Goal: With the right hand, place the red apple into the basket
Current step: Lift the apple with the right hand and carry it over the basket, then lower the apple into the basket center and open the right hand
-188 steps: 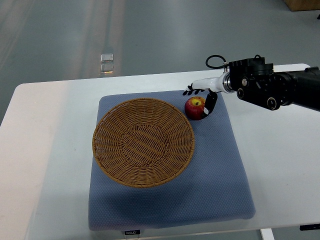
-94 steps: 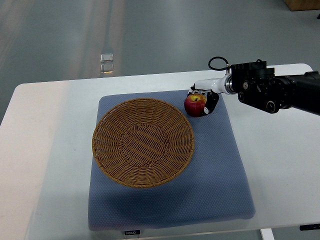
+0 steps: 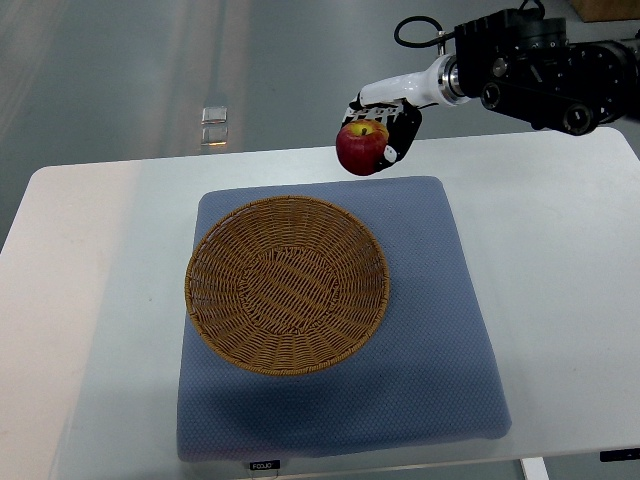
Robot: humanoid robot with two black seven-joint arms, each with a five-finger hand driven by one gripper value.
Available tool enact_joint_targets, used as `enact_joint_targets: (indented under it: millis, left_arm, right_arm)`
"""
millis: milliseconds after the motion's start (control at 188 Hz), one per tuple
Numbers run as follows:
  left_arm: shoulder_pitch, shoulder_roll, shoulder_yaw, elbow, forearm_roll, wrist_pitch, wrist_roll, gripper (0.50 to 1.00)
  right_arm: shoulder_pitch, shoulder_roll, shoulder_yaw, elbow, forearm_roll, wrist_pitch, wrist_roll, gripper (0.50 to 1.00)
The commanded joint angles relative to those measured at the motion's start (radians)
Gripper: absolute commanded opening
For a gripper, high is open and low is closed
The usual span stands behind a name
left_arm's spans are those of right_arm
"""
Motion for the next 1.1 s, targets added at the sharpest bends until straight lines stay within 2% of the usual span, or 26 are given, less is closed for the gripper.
enact_joint_targets:
  millis: [0,112,117,149,202,208,336,687,1097]
  left_arm:
    - [0.000,0.000,-0.001,0.001,0.000,0.001,0.000,1.000]
    - [0.000,0.000,-0.003,0.001,0.000,0.000,0.000,1.000]
    - [0.000,0.000,-0.003,0.001,0.000,0.000,0.000,1.000]
    - [0.000,0.000,-0.003,0.001,0.000,0.000,0.000,1.000]
    - [0.000,0.000,-0.003,0.001,0.000,0.000,0.000,1.000]
    - [0.000,0.000,-0.003,0.003,0.000,0.000,0.000,1.000]
    - [0.000,0.000,-0.003,0.007,0.000,0.000,0.000,1.000]
    - [0.000,0.000,-0.003,0.013,0.000,0.001,0.000,1.000]
    - [0.000,0.000,0.000,0.013,0.000,0.001,0.000,1.000]
  right_arm:
    - [0.053,0.022,0.001,0.084,0.097,-0.005,0.001,0.592]
    - [0.062,0.057,0.001,0.111,0.121,-0.011,0.002,0.594]
    - [0.062,0.088,0.001,0.117,0.125,-0.022,0.002,0.594]
    - [0.060,0.113,0.006,0.120,0.126,-0.032,0.004,0.596]
    - [0.060,0.113,0.006,0.120,0.126,-0.032,0.004,0.596]
    - [0.050,0.158,0.010,0.120,0.126,-0.052,0.004,0.598]
    - [0.010,0.257,0.007,0.108,0.118,-0.105,0.010,0.607]
    - [-0.089,0.257,-0.040,0.032,0.060,-0.112,0.008,0.617]
    - [-0.159,0.257,-0.039,0.026,0.040,-0.114,0.008,0.637]
